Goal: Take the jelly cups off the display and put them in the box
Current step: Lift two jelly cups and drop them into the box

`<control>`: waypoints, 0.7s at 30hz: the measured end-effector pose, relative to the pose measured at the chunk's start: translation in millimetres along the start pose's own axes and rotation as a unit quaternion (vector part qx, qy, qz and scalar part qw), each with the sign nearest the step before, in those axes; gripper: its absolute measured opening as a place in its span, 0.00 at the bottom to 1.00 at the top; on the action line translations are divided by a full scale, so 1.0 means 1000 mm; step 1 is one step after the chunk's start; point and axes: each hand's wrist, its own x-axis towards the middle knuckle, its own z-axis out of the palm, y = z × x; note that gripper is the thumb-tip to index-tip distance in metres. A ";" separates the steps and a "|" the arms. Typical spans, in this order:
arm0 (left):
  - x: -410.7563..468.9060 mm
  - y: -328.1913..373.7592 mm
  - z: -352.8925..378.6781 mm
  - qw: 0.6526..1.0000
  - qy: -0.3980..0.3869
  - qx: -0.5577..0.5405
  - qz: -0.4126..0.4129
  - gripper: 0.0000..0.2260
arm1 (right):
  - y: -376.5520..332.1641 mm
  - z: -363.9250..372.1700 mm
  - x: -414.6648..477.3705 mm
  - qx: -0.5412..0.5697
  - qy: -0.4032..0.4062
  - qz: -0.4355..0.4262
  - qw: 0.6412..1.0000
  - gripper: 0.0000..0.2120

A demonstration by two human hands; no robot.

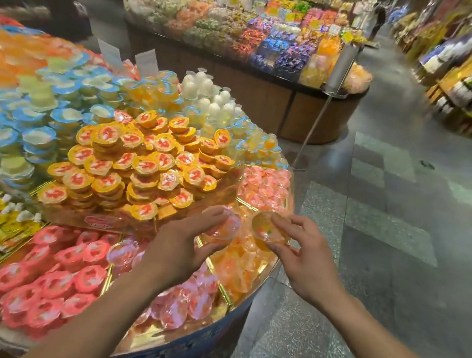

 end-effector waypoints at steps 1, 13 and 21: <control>0.005 -0.002 0.002 1.000 0.005 -0.005 0.008 0.26 | 0.004 -0.001 0.004 0.001 0.000 0.003 1.000 0.22; 0.141 -0.030 0.036 0.999 0.008 -0.029 0.027 0.25 | 0.059 -0.035 0.129 0.012 0.020 0.044 0.999 0.21; 0.209 -0.050 0.070 0.995 0.035 -0.060 -0.067 0.25 | 0.117 -0.046 0.227 -0.006 -0.027 -0.002 1.000 0.21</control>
